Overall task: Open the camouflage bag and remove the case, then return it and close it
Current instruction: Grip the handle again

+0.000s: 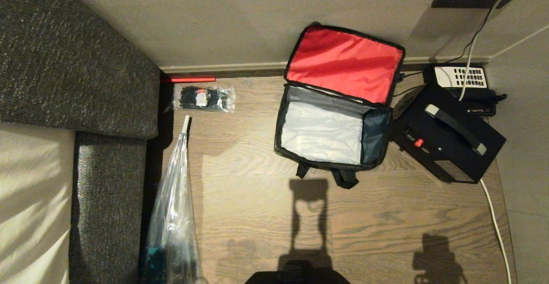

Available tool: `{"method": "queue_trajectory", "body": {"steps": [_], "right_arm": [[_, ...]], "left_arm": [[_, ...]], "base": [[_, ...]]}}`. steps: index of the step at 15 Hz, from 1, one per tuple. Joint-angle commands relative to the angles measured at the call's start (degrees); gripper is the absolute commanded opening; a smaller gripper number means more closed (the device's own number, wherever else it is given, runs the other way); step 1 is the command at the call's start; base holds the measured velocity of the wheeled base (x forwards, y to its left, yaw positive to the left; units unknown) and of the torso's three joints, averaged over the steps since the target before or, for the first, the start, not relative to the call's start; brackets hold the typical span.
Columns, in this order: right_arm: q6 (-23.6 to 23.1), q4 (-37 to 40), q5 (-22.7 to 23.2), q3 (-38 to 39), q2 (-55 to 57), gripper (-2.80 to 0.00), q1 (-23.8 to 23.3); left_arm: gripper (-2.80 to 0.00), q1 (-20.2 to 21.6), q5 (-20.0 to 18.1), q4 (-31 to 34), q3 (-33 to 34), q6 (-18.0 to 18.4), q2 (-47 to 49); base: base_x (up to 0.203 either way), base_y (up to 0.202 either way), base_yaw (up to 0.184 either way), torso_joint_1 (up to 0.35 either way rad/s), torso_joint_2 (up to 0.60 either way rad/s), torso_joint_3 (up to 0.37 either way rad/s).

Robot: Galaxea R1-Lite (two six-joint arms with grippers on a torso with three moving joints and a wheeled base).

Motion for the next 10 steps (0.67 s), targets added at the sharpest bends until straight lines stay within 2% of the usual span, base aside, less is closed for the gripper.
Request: {"method": "queue_trajectory", "body": {"steps": [1,10], "right_arm": [[0.03,-0.04,-0.01,0.79,-1.05,-2.80,0.02],[0.03,-0.04,-0.01,0.70,-1.05,-2.80,0.02]], "left_arm": [[-2.80,0.01,0.05,0.00,0.01,-0.01,0.00],[-2.80,0.01,0.05,0.04,0.01,-0.01,-0.02]], "base": [[0.000,0.000,0.000,0.000,0.00,0.000],[0.000,0.000,0.000,0.000,0.00,0.000]]}}
